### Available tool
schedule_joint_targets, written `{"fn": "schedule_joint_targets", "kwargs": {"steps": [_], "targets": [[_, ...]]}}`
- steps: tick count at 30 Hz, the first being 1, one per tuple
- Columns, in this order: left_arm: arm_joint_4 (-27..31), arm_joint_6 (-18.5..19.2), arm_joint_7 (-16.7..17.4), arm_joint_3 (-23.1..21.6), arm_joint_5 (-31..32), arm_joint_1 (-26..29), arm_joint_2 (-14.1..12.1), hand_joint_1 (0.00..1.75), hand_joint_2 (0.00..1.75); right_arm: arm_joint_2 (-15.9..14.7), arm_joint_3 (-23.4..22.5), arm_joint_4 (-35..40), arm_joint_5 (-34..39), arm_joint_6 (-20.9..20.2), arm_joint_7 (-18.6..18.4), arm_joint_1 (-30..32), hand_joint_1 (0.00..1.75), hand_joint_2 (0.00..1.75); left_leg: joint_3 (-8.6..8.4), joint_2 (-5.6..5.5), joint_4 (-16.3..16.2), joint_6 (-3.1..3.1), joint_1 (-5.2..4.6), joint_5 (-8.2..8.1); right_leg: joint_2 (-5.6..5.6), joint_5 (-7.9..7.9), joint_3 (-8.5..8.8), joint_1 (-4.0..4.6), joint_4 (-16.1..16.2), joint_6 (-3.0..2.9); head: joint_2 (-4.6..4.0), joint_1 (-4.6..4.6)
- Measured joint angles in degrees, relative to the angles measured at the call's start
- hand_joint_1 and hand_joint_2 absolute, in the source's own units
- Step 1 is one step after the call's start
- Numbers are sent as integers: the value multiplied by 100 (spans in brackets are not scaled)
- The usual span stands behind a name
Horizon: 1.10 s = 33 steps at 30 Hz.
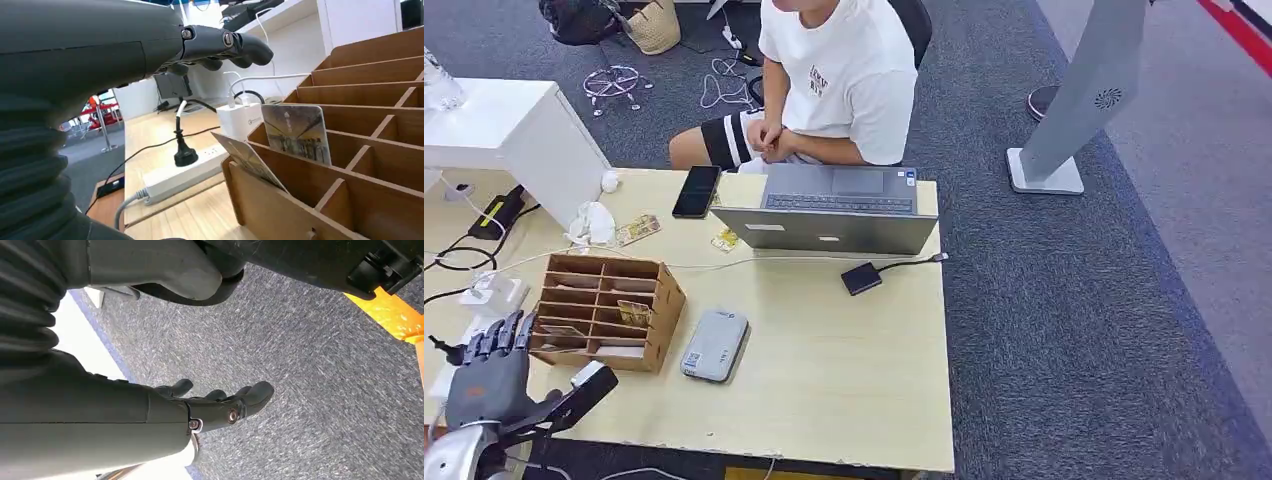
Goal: Pass the card to the sensor for recognition and then transmit it.
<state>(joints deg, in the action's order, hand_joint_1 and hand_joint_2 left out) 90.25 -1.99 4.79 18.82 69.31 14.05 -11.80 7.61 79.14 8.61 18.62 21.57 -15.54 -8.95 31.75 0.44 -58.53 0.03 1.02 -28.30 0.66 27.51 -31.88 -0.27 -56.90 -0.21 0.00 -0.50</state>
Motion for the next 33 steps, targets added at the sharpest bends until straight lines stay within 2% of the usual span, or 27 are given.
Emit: {"fn": "schedule_joint_targets", "kwargs": {"steps": [33], "targets": [[-280,-9,0,0,-72,-5,101,0,175,0,7,-2,-7,0,-7,-2,0,175,0,-1,0,0,0,0,0,0,0,0,0,0,0,0]]}}
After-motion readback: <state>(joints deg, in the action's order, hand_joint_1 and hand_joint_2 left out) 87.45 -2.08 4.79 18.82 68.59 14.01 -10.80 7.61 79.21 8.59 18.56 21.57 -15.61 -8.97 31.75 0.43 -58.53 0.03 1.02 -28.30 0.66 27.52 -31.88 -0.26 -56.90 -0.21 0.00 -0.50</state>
